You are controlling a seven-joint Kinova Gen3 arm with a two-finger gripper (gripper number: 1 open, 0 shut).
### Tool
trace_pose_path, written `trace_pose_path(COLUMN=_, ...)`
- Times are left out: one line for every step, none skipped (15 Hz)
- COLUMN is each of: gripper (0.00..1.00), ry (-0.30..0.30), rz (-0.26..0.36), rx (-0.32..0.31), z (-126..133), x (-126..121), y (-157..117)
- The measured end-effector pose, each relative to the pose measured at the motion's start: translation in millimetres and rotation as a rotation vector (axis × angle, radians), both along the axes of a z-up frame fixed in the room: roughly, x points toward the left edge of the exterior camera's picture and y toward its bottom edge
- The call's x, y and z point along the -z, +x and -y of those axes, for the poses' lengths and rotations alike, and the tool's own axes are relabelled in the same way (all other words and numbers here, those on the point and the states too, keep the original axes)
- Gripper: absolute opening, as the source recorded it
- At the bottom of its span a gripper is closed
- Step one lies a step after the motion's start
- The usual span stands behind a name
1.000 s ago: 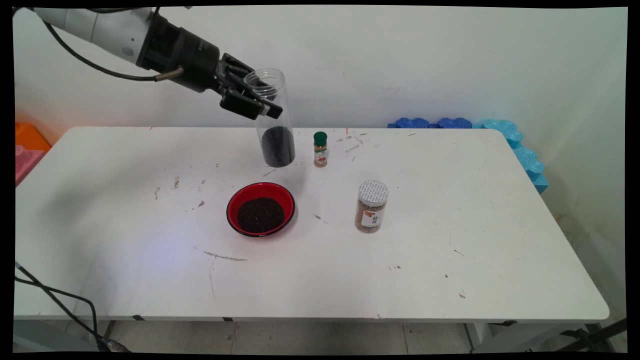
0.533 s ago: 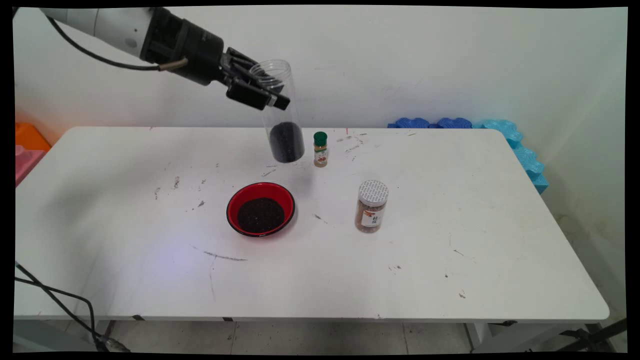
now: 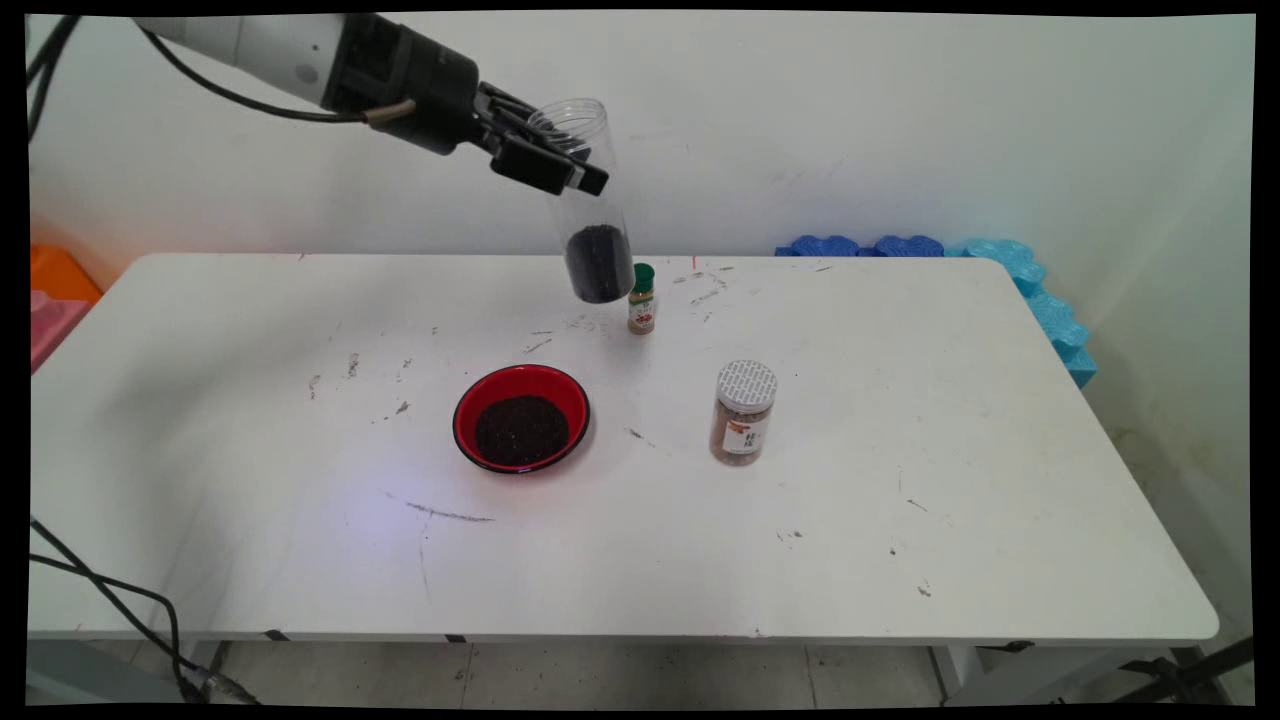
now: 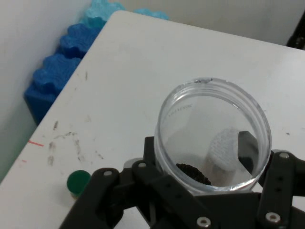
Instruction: Place the picked object on the table
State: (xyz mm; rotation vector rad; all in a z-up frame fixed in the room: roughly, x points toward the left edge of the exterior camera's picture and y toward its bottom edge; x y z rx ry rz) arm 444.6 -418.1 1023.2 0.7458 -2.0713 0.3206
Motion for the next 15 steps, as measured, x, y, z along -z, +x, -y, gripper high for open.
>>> trace_pose_path(gripper=0.00, ry=-0.004, rz=0.003, rx=-0.010, z=5.0, x=3.6, y=-1.4)
trace_pose_path(gripper=0.00, ry=-0.004, rz=0.006, rx=-0.016, z=8.4, x=6.7, y=-2.4)
trace_pose_path(gripper=0.00, ry=-0.002, rz=0.015, rx=-0.020, z=11.4, x=10.9, y=-3.6)
trace_pose_path(gripper=0.00, ry=0.004, rz=0.022, rx=-0.027, z=15.0, x=16.3, y=-4.9)
trace_pose_path(gripper=0.00, ry=0.011, rz=0.026, rx=-0.035, z=17.6, x=21.5, y=-6.5)
trace_pose_path(gripper=0.00, ry=0.023, rz=0.028, rx=-0.046, z=20.7, x=28.4, y=-8.3)
trace_pose_path(gripper=0.00, ry=0.034, rz=0.031, rx=-0.054, z=23.4, x=35.3, y=-10.3)
trace_pose_path(gripper=0.00, ry=0.043, rz=0.034, rx=-0.058, z=25.3, x=41.2, y=-12.0)
trace_pose_path(gripper=0.00, ry=0.049, rz=0.037, rx=-0.060, z=26.7, x=45.4, y=-13.2)
trace_pose_path(gripper=0.00, ry=0.056, rz=0.042, rx=-0.063, z=28.7, x=51.4, y=-14.8)
trace_pose_path(gripper=0.00, ry=0.062, rz=0.049, rx=-0.063, z=31.1, x=58.6, y=-16.5)
trace_pose_path(gripper=0.00, ry=0.068, rz=0.057, rx=-0.062, z=33.1, x=65.7, y=-18.2)
trace_pose_path(gripper=0.00, ry=0.072, rz=0.063, rx=-0.060, z=34.4, x=71.5, y=-19.6)
trace_pose_path(gripper=0.00, ry=0.074, rz=0.071, rx=-0.057, z=35.9, x=78.2, y=-21.2)
trace_pose_path(gripper=0.00, ry=0.074, rz=0.079, rx=-0.053, z=37.7, x=84.9, y=-23.2)
